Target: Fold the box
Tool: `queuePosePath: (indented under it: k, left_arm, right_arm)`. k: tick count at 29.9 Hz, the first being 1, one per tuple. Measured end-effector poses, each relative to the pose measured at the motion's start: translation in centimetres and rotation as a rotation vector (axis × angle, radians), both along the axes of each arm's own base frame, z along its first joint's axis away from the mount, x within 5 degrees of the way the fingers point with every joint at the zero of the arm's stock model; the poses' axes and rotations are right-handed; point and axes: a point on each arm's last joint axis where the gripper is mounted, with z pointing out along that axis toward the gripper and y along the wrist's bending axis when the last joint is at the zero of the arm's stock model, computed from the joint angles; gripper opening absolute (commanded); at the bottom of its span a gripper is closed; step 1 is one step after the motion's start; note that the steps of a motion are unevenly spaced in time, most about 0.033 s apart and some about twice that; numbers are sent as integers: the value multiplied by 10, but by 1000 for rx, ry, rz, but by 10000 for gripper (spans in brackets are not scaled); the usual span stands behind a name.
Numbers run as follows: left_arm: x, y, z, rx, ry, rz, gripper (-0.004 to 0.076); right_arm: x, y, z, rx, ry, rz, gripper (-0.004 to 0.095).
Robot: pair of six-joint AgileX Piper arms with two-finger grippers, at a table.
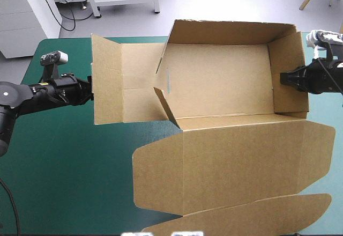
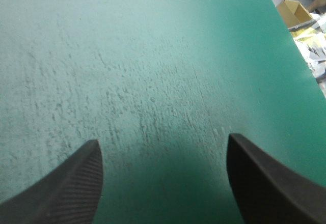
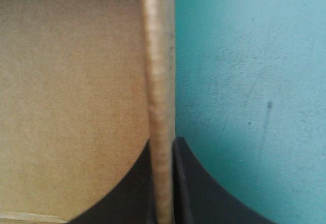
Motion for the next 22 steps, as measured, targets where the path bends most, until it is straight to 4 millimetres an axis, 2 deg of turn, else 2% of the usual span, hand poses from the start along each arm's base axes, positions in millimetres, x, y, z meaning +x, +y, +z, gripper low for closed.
queuePosePath:
  k: [9,17,22]
  left_arm:
    - [-7,-7,0,-47,55,-83,491]
    - [-12,-10,0,-66,81,-146,491]
    - [-14,-12,-1,-68,94,-169,491]
  right_arm:
    - [9,9,-27,83,-14,17,-17]
    - [22,41,-32,-33,-57,20,-18]
    - [34,62,-39,-32,-73,35,-17]
